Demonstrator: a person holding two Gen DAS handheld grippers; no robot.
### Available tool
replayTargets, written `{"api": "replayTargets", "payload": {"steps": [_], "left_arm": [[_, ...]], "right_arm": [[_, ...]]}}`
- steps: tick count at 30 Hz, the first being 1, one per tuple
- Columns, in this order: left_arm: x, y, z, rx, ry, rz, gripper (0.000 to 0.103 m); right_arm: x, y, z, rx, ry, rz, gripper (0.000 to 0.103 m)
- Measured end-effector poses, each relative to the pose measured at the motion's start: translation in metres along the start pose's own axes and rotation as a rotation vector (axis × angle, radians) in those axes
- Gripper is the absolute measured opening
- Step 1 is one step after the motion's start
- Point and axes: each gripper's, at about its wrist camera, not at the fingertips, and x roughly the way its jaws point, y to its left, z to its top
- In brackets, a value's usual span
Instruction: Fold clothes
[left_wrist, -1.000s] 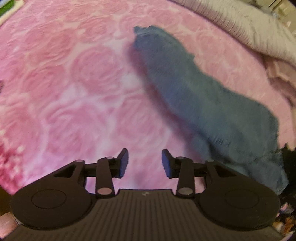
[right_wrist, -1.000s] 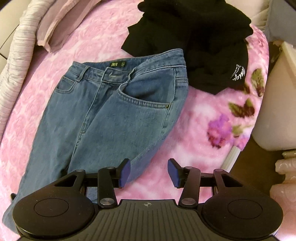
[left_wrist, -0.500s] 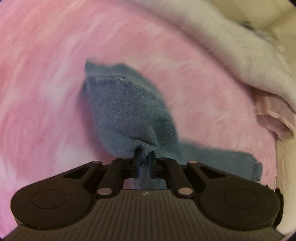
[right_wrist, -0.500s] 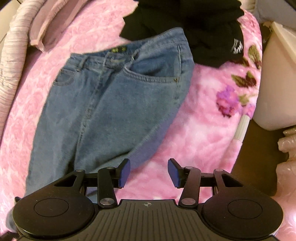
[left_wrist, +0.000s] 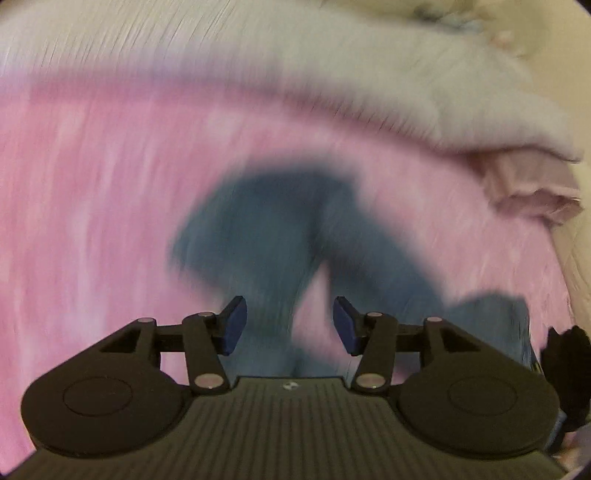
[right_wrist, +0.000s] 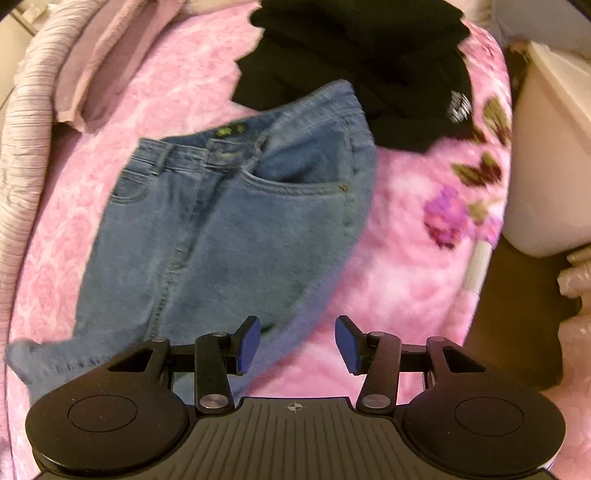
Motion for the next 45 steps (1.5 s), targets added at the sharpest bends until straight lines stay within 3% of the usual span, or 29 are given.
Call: {"api": "replayTargets", "payload": {"steps": [3,9,11,12,15,24,26,29,30,32,35,37,38,40,45], "left_arm": [[0.026,0.036,-0.034,-0.184,0.115,-0.002,0.045],[0.061,0.048,-0.056,-0.333,0.103,-0.122,0.045],[0.065,0.047,-0.060,-0.324,0.061,-0.135,0.015],[0.061,0.047,-0.061,-0.309,0.044,-0.138,0.004],[0.014,0.058,-0.062,-0.281,-0.079,-0.120,0.001],[-0.145,0.140,-0.114,-0.300,-0.355,0.055,0.002],[-0.180,0.158,-0.125,-0.303,-0.416,0.094,0.005],[-0.233,0.186,-0.142,-0.308,-0.508,0.153,0.018],[-0.237,0.199,-0.156,-0.343,-0.497,0.200,0.017],[-0.221,0.231,-0.201,-0.502,-0.402,0.319,0.016],[-0.213,0.258,-0.257,-0.690,-0.331,0.340,0.016],[-0.214,0.258,-0.272,-0.703,-0.309,0.316,0.017],[-0.213,0.255,-0.273,-0.693,-0.299,0.305,0.018],[-0.205,0.246,-0.259,-0.636,-0.279,0.288,0.032],[-0.180,0.244,-0.213,-0.548,-0.273,0.263,0.035]], "right_arm": [[0.010,-0.010,-0.004,0.037,0.030,-0.010,0.049],[0.020,-0.013,-0.007,-0.003,0.036,-0.014,0.049],[0.022,-0.012,-0.008,-0.026,0.032,-0.021,0.049],[0.022,-0.011,-0.008,-0.035,0.033,-0.019,0.049],[0.022,-0.011,-0.006,-0.046,0.042,-0.007,0.049],[0.009,0.010,0.000,-0.120,0.069,0.100,0.049],[0.007,0.017,-0.005,-0.155,0.089,0.125,0.049],[0.013,0.024,-0.017,-0.223,0.143,0.130,0.049],[0.015,0.026,-0.022,-0.247,0.162,0.130,0.049],[0.020,0.022,-0.028,-0.266,0.194,0.125,0.049],[0.025,0.007,-0.030,-0.244,0.218,0.108,0.049],[0.028,-0.003,-0.031,-0.227,0.232,0.094,0.049],[0.029,-0.009,-0.031,-0.219,0.239,0.087,0.049],[0.031,-0.016,-0.031,-0.190,0.240,0.076,0.049],[0.036,-0.035,-0.029,-0.011,0.194,0.144,0.049]]}}
